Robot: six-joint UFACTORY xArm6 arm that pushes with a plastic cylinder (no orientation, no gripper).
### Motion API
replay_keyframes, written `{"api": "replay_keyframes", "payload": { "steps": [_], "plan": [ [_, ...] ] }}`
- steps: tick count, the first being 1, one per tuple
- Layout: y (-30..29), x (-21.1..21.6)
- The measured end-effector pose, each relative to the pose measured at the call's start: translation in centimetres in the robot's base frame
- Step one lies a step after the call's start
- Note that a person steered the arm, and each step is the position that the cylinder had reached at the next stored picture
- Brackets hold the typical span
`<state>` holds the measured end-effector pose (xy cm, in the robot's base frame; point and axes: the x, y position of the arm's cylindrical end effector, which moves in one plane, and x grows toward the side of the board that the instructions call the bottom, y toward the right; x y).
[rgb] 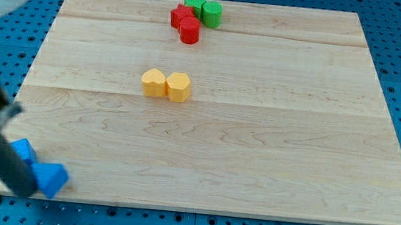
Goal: Move the blue traingle to the bottom center
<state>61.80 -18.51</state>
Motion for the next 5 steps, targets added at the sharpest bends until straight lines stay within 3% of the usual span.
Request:
{"api": "replay_keyframes", "payload": {
  "steps": [1,2,3,4,5],
  "plan": [
    [12.3,-0.8],
    [16.2,-0.4],
    [18.8,-3.3],
    [15.0,-10.6],
    [5.4,-10.7]
  ]
}}
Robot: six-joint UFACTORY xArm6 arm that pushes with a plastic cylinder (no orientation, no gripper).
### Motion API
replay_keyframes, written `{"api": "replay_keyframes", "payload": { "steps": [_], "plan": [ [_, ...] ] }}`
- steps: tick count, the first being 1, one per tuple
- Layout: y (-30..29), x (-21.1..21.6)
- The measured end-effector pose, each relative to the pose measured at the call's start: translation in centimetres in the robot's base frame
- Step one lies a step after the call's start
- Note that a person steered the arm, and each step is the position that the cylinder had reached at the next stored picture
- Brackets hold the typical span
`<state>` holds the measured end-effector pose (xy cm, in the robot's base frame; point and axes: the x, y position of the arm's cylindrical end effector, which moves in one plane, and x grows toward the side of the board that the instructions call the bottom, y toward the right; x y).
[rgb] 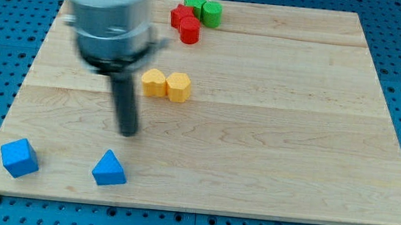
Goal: Move the blue traingle to the bottom center
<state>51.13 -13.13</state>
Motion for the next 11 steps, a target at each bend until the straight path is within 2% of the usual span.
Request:
{"api": "replay_keyframes", "payload": {
  "steps": [2,3,5,6,7,8,9,10,11],
  "plan": [
    [-1.5,6.7],
    [1.6,9.2],
    [17.9,7.8],
    [16.8,6.2],
    [11.6,6.1],
    [12.6,3.0],
    [19.5,4.6],
    [22.7,4.2],
    [22.0,1.6]
  ]
}}
